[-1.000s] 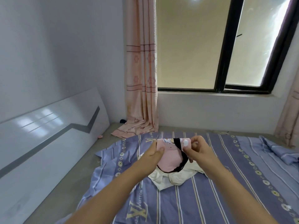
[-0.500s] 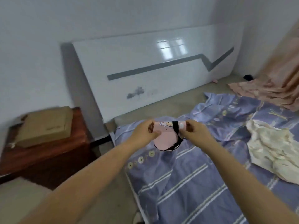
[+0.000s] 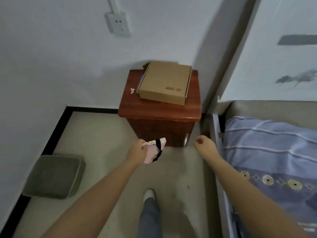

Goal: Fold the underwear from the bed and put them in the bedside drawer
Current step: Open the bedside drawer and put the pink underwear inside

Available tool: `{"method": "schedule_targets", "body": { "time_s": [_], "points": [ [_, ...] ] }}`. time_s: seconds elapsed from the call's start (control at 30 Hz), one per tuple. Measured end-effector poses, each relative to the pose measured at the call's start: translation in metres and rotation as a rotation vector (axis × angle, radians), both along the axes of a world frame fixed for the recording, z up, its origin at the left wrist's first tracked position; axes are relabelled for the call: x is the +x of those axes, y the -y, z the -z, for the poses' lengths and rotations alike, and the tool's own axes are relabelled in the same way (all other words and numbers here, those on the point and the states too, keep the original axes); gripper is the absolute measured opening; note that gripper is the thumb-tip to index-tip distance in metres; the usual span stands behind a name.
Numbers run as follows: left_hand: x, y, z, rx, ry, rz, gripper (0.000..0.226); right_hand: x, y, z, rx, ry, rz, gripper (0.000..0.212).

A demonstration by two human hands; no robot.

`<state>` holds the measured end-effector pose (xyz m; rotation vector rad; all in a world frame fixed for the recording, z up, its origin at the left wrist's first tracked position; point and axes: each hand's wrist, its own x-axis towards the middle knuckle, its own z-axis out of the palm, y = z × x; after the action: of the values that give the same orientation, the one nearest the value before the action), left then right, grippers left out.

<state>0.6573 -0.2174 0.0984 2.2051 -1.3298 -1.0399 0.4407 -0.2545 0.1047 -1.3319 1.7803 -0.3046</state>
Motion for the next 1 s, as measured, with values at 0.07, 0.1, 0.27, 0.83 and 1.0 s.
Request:
{"method": "schedule_targets", "body": {
  "time_s": [0.07,0.1,0.27,0.83,1.0],
  "points": [
    [0.04,0.025,0.038,0.012,0.054,-0.067,0.02,0.03,0.028,0.038,0.063,0.003,0.15,0.029],
    [0.053,0.035,0.054,0.028,0.061,-0.081,0.019,0.038,0.038,0.055,0.097,0.004,0.221,0.032],
    [0.091,0.095,0.142,0.034,0.024,-0.104,0.022,0.066,0.093,0.145,0.115,0.131,0.509,0.066],
    [0.124,0.172,0.231,-0.379,0.065,-0.175,0.009,0.074,0.163,0.227,-0.386,0.275,0.887,0.037],
    [0.133,0.128,0.233,-0.272,-0.006,-0.16,0.009,0.064,0.118,0.227,-0.315,0.255,0.878,0.034]
  ]
}}
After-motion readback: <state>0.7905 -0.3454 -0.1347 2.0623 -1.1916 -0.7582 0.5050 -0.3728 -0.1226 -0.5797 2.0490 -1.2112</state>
